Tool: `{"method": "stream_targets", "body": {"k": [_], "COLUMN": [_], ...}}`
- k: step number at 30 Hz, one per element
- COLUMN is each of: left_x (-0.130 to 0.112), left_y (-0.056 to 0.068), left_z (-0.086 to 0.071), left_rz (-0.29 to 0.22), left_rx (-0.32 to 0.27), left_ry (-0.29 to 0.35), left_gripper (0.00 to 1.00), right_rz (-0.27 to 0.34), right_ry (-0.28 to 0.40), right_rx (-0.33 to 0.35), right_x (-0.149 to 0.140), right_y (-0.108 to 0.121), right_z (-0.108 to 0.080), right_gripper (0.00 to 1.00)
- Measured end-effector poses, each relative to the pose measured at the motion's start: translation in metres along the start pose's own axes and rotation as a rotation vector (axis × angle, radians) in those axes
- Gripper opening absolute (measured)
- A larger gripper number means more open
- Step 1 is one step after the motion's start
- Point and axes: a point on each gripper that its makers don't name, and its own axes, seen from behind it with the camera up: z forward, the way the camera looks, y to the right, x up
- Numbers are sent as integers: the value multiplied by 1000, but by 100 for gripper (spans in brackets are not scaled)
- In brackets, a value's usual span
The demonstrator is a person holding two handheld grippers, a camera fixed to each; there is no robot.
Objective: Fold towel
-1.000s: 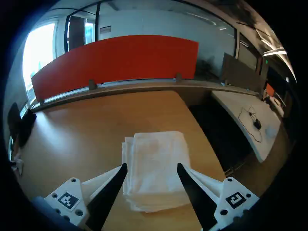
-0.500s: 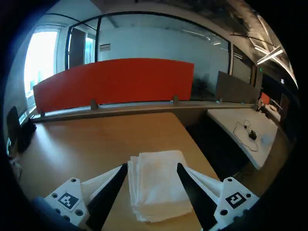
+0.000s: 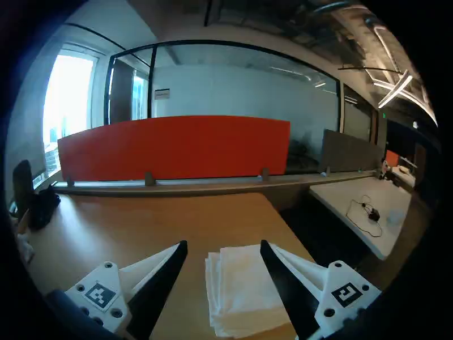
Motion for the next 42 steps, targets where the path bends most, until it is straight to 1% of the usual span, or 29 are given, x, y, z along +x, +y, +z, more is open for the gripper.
{"method": "stream_targets", "body": {"k": [5, 11, 17, 23, 27, 33, 38, 42], "left_x": [17, 39, 63, 86, 98, 112, 120, 123], "left_y": [-2, -3, -5, -3, 2, 6, 8, 9], "left_z": [2, 5, 8, 10, 11, 11, 12, 13], "left_rz": [-17, -21, -20, -39, -55, -61, -54, -46], "left_rx": [3, 3, 4, -10, -32, -48, -54, -54], "left_ry": [56, 127, 199, 260, 291, 330, 349, 360], "left_gripper": [98, 97, 98, 98, 97, 97, 97, 97], "right_rz": [-5, -17, -20, -32, -40, -45, -43, -49], "right_ry": [27, 60, 99, 132, 154, 186, 201, 191], "right_rx": [22, 56, 101, 137, 164, 190, 208, 214], "right_x": [10, 25, 43, 58, 68, 84, 90, 89], "right_y": [-16, -43, -80, -117, -143, -172, -191, -200], "right_z": [-4, -7, -11, -15, -19, -25, -27, -29], "right_gripper": [100, 100, 100, 100, 100, 100, 100, 100]}}
